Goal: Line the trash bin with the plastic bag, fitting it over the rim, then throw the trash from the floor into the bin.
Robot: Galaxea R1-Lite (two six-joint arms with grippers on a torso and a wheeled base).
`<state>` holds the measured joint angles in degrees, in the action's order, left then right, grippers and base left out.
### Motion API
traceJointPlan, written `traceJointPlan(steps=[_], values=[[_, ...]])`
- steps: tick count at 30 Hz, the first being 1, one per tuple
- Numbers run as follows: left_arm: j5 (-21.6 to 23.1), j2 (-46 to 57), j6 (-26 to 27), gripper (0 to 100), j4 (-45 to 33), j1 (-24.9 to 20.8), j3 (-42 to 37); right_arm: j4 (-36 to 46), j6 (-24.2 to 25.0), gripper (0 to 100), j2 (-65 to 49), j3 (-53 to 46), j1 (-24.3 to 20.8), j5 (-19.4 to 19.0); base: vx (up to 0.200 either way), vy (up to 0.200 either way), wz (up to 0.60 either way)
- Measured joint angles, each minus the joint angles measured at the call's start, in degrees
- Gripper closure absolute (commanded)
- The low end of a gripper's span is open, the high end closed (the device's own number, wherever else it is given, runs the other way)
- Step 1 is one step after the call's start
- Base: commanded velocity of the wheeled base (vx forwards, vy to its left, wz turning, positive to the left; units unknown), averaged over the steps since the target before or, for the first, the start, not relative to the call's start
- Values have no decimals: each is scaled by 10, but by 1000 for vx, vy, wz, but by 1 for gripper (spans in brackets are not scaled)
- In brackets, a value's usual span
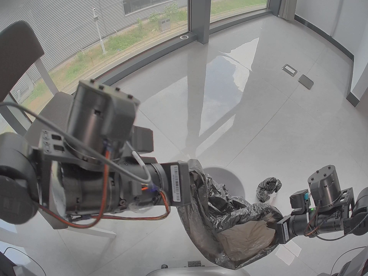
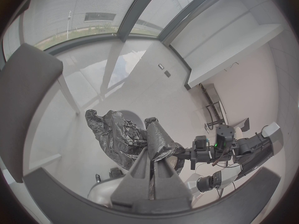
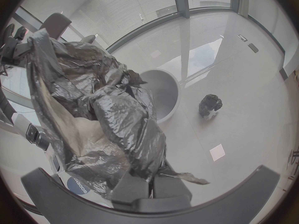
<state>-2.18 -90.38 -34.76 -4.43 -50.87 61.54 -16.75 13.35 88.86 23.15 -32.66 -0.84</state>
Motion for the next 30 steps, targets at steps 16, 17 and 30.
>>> traceJointPlan(steps=[16,17,30], values=[[52,-139,-18,100,26,43,44,10,-8,100,18,-17,26,-11,0,0,0],[55,-146,-20,100,27,44,48,10,-10,100,22,-17,30,-11,0,0,0],[62,-243,-26,100,54,93,88,-5,-56,100,111,70,103,-43,0,0,0]])
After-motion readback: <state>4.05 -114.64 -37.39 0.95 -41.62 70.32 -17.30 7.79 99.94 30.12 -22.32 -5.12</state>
